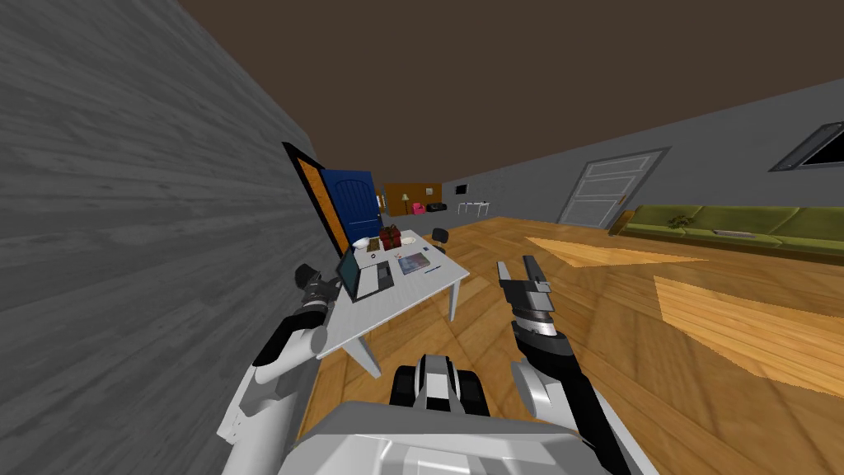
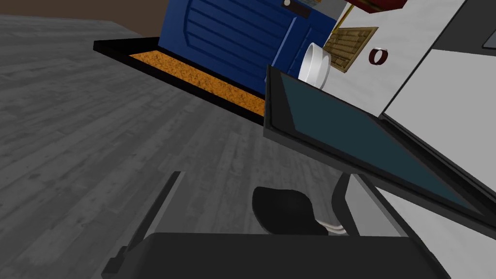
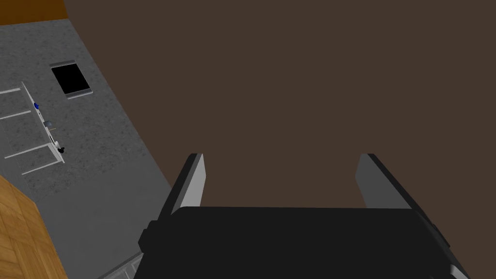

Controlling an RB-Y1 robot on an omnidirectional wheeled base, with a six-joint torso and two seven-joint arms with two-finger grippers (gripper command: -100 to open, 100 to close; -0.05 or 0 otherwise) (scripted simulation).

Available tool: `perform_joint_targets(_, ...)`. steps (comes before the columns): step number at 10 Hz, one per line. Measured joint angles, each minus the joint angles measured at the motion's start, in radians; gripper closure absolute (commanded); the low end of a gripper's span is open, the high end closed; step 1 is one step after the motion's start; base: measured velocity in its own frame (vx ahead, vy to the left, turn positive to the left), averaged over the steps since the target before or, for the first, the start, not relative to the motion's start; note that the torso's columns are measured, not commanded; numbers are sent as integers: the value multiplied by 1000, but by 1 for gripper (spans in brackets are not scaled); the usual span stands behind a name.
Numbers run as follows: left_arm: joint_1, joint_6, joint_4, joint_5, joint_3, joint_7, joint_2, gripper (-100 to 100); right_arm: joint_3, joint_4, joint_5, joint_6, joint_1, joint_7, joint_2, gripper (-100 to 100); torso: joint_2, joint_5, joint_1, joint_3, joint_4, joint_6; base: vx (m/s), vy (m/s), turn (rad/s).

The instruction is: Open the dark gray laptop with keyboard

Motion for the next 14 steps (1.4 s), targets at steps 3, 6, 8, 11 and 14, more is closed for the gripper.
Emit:
perform_joint_targets(3,-17,15,10,3,27,9,-77,-100,0,0,0,0,0,0,0,0,1,0,0,1,0,0,75,23,-40)
perform_joint_targets(6,-24,24,12,6,39,14,-125,-100,0,0,0,0,0,0,0,0,1,0,-1,1,0,0,62,29,-12)
perform_joint_targets(8,-25,38,0,5,45,16,-125,100,0,0,0,0,0,0,0,0,-1,0,0,-1,-1,0,38,25,2)
perform_joint_targets(11,-27,24,13,-25,38,-7,-103,100,0,0,0,0,0,0,0,0,-5,-1,-4,-3,-5,-1,31,-93,-36)
perform_joint_targets(14,-19,-6,48,-74,28,-64,-67,100,0,0,0,0,0,0,0,0,-3,3,4,-2,-3,-1,35,-99,-20)
